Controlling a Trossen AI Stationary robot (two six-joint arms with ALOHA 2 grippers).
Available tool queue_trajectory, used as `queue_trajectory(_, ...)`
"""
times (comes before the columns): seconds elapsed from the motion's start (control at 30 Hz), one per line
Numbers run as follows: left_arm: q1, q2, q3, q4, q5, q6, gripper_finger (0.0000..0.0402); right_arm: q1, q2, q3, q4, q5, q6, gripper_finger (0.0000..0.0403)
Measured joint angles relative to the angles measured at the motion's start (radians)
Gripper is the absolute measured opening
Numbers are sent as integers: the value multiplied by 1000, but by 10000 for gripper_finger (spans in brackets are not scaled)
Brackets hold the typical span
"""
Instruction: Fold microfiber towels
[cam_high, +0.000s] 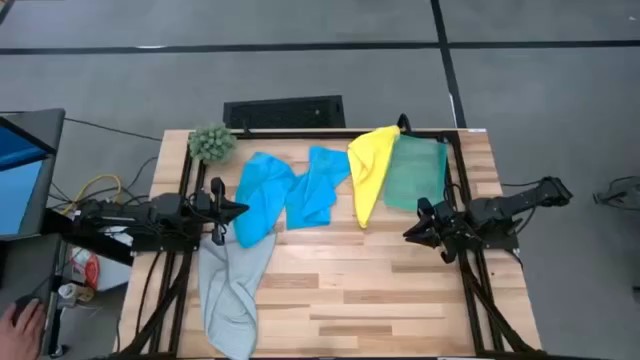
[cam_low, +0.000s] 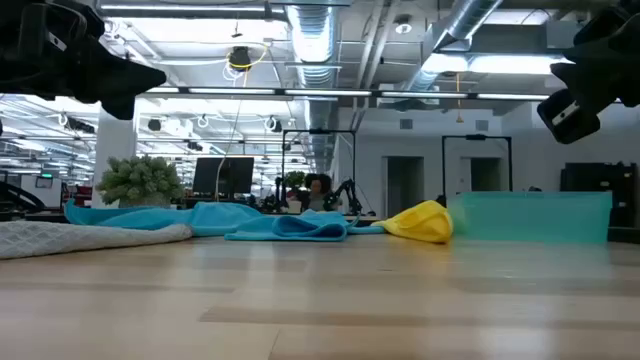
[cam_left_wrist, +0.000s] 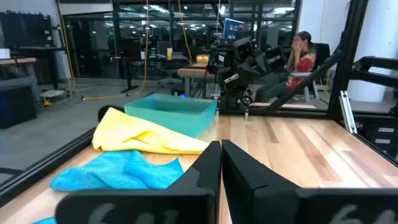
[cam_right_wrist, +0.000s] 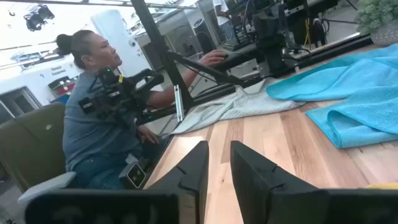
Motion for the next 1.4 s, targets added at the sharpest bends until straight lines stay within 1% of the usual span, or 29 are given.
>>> queue_trajectory(1.23, 0, 0, 0, 0, 0, -1, 4, 0, 0, 0, 0, 0, 0, 91)
queue_trajectory(1.33, 0, 0, 0, 3, 1, -52, 4, 0, 0, 0, 0, 1, -16, 91)
queue_trajectory(1.4, 0, 0, -1, 10, 14, -156, 4, -2, 0, 0, 2, 13, -104, 91)
